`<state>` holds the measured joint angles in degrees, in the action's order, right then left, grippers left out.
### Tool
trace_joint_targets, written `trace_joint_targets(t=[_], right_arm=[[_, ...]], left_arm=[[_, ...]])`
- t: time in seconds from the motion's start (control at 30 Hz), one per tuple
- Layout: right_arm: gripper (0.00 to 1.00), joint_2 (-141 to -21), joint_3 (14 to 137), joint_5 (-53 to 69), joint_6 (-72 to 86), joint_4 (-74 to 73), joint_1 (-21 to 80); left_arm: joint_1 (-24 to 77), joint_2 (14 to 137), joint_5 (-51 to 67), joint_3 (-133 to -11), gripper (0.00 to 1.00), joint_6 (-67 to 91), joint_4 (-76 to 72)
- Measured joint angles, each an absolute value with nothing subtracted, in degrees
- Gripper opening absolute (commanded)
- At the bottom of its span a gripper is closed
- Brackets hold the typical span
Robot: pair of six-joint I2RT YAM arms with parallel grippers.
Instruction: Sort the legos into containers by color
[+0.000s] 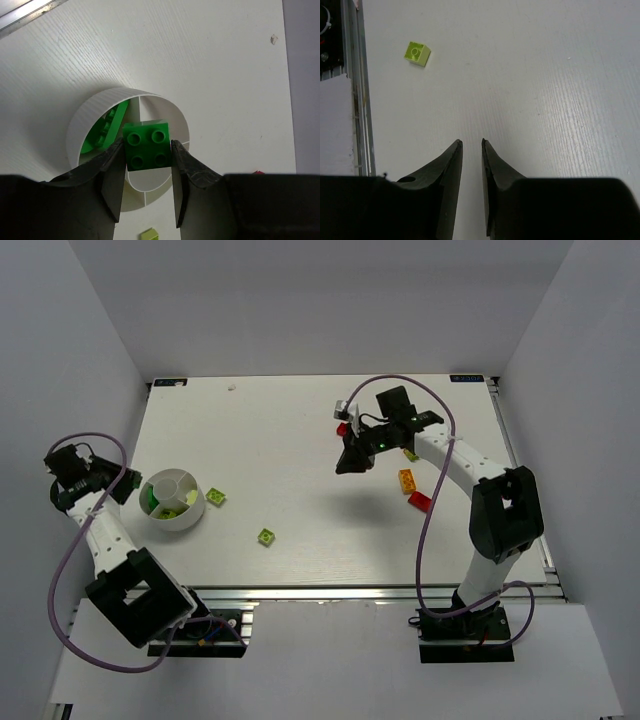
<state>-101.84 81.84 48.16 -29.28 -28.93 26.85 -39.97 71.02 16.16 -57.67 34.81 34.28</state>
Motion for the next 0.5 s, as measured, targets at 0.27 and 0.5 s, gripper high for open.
trace_joint_targets(t=[0.27,0.5], right_arm=[[0.28,-101.7,80.4,49.7,-26.9,-25.6,24.3],[0.28,-101.7,80.4,50.3,-26.5,-24.7,22.8]], left_arm=[[-40.0,71.9,19.0,-56.3,0.02,29.3,31.1],[-40.0,73.2,22.6,-52.4,0.04,27.2,30.3]])
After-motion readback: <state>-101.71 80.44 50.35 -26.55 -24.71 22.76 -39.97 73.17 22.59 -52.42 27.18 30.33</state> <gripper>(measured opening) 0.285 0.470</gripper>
